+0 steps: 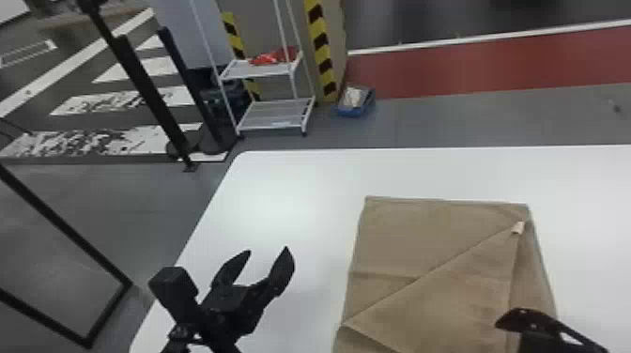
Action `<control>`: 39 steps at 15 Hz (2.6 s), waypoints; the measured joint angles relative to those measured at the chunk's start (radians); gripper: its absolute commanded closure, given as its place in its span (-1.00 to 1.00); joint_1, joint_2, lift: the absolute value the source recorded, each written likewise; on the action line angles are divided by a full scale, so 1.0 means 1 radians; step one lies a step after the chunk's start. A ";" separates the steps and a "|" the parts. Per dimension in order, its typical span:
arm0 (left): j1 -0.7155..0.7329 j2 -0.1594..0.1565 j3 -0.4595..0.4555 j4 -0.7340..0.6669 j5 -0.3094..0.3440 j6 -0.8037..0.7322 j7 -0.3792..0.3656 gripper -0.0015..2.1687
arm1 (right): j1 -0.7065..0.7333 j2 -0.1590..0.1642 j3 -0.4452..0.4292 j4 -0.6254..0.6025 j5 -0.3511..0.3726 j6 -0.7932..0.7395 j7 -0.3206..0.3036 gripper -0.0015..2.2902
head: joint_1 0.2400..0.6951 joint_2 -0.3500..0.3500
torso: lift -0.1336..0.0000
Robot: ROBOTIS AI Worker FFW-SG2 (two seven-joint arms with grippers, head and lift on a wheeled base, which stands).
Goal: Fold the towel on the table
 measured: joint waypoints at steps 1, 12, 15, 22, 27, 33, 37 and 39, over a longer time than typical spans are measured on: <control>-0.001 0.000 0.000 0.002 0.000 0.000 0.000 -0.87 | -0.004 0.000 0.007 0.003 0.008 0.005 0.005 -0.81 | 1.00 1.00 | -0.78; -0.005 0.000 -0.001 0.007 -0.001 0.002 -0.002 -0.87 | -0.027 0.003 0.022 0.029 0.028 0.036 -0.029 -0.58 | 1.00 1.00 | -0.78; -0.006 0.000 0.000 0.008 -0.001 0.003 -0.002 -0.87 | -0.030 0.006 0.017 0.021 0.014 0.044 -0.054 -0.58 | 1.00 0.99 | -0.78; -0.006 0.000 0.000 0.011 -0.001 0.003 -0.003 -0.87 | -0.035 0.016 0.016 0.016 0.005 0.044 -0.058 0.14 | 1.00 1.00 | -0.78; -0.009 0.000 0.003 0.016 0.001 0.003 -0.018 -0.87 | -0.034 0.017 -0.005 0.015 0.003 0.028 -0.033 0.47 | 1.00 0.98 | -0.78; -0.081 0.000 -0.008 0.010 -0.036 0.093 -0.109 -0.86 | 0.018 0.022 -0.245 -0.116 -0.218 0.032 -0.001 0.47 | 1.00 0.63 | -0.78; -0.166 0.000 -0.039 -0.017 -0.133 0.237 -0.208 -0.87 | 0.025 -0.012 -0.409 -0.144 -0.378 0.058 0.028 0.47 | 1.00 0.27 | -0.78; -0.215 0.000 -0.073 -0.016 -0.197 0.293 -0.221 -0.87 | 0.022 -0.042 -0.474 -0.129 -0.439 0.064 0.046 0.47 | 1.00 0.11 | -0.78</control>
